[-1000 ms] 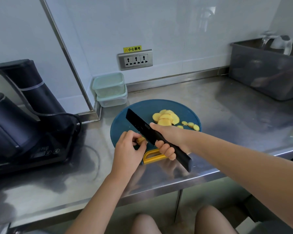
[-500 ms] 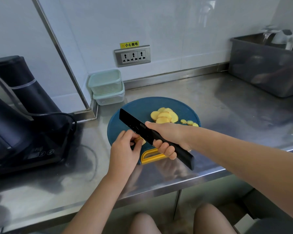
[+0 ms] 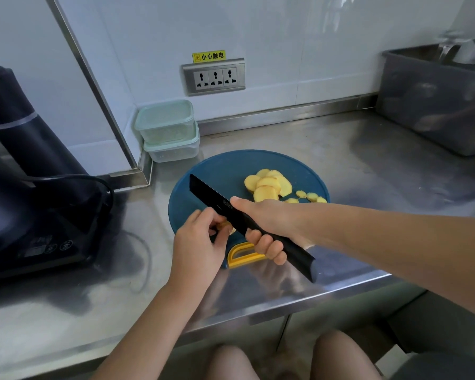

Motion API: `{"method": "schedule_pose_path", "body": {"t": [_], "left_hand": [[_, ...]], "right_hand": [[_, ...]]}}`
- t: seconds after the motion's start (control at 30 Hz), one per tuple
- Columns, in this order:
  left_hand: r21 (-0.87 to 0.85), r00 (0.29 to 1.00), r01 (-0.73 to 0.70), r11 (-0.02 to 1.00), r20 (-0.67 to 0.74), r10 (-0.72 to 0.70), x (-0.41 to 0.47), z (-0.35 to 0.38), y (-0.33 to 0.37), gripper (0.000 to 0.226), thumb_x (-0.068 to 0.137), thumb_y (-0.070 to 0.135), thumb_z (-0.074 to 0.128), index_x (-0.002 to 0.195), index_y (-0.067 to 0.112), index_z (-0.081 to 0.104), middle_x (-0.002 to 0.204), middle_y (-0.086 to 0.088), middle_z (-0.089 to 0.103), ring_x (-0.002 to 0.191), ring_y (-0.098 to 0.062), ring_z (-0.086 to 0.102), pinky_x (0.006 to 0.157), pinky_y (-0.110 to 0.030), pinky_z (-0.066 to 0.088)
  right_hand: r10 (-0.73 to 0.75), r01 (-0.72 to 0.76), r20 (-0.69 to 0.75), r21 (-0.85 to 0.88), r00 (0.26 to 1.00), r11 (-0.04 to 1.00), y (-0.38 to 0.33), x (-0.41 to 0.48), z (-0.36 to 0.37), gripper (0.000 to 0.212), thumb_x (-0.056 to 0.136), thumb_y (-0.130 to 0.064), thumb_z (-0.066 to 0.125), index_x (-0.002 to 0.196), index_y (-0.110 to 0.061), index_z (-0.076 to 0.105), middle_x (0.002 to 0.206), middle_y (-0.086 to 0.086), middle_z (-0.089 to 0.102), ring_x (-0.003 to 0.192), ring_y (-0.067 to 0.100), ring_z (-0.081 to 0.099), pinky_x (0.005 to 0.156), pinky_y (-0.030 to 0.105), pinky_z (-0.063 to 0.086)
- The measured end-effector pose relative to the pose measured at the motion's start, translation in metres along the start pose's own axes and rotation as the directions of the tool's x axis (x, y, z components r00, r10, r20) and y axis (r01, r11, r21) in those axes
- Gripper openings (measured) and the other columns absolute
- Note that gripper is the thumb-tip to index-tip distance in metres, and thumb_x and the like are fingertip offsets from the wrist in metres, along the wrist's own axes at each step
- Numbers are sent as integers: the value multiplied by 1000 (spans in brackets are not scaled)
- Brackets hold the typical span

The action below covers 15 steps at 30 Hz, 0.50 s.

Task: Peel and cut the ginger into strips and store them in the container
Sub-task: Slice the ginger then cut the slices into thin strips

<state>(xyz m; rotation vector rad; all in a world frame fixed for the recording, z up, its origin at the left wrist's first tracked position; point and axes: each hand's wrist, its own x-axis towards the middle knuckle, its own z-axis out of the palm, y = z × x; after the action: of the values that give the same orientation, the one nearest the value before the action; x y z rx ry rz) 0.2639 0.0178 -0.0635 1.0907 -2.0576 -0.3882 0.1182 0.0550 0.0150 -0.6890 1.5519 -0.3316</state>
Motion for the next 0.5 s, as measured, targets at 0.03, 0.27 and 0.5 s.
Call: {"method": "schedule_pose_path", "body": {"t": [0.03, 0.27, 0.5], "left_hand": [[-2, 1000, 5, 1000, 2, -5, 0, 0, 0, 13, 80, 15, 73, 79, 18, 61, 76, 9, 59, 66, -7, 56, 59, -8, 41], [29, 999, 0, 1000, 36, -1, 1, 0, -1, 14, 80, 17, 72, 79, 17, 58, 75, 9, 56, 64, -5, 51, 56, -6, 38], [24, 999, 14, 1000, 33, -14, 3, 1, 0, 14, 81, 15, 69, 79, 17, 56, 76, 10, 53, 67, -7, 50, 54, -9, 33]], "right_hand": [[3, -3, -18, -23, 1000, 1000, -1, 1, 2, 70, 86, -80, 28, 54, -18, 33, 41, -3, 31, 29, 12, 27, 35, 13, 26], [37, -44, -74, -89, 997, 995, -9, 5, 7, 71, 85, -82, 27, 53, -18, 33, 40, -3, 31, 29, 12, 26, 36, 13, 26], [49, -62, -123, -103, 991, 993, -12, 12, 10, 72, 82, -84, 29, 52, -18, 34, 41, -2, 31, 30, 13, 26, 36, 14, 27]]}}
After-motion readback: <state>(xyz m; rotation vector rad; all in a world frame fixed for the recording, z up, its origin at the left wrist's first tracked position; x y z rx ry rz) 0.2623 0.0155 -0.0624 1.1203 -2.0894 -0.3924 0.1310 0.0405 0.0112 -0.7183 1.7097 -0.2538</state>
